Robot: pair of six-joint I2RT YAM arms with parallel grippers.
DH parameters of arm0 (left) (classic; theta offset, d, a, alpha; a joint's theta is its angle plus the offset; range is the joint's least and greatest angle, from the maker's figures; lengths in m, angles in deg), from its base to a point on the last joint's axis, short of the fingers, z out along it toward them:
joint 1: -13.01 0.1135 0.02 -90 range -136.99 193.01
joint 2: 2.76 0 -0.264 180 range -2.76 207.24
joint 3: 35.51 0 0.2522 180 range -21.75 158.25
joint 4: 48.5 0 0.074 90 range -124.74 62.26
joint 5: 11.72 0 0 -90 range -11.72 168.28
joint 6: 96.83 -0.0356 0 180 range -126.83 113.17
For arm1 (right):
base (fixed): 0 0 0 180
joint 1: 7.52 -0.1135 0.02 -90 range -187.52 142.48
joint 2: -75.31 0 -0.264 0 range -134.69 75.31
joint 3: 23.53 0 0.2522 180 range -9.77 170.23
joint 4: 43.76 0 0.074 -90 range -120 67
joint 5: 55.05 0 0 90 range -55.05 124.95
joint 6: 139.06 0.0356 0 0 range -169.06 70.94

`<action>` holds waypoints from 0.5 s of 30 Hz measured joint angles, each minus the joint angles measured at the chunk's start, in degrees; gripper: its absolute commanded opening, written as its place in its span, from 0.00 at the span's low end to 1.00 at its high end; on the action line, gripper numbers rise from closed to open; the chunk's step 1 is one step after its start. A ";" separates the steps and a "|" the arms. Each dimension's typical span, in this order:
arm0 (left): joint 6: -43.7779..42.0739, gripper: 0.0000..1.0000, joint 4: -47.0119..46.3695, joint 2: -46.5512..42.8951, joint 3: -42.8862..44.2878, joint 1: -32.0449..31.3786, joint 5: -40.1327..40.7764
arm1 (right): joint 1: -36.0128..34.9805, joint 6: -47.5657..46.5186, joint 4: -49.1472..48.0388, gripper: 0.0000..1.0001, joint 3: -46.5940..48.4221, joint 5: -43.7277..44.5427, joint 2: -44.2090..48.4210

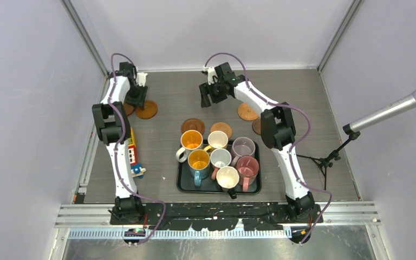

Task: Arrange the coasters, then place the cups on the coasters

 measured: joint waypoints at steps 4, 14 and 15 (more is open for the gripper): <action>0.31 0.40 0.85 0.68 1.27 -0.20 0.02 | -0.63 0.00 0.00 0.71 0.02 -0.02 -0.09; 2.80 0.40 1.97 4.42 7.80 -2.95 0.09 | -1.33 0.00 0.00 0.71 0.00 -0.02 -0.24; 2.84 0.39 1.97 4.42 7.80 -3.30 0.09 | -1.40 0.00 0.00 0.71 0.00 -0.02 -0.24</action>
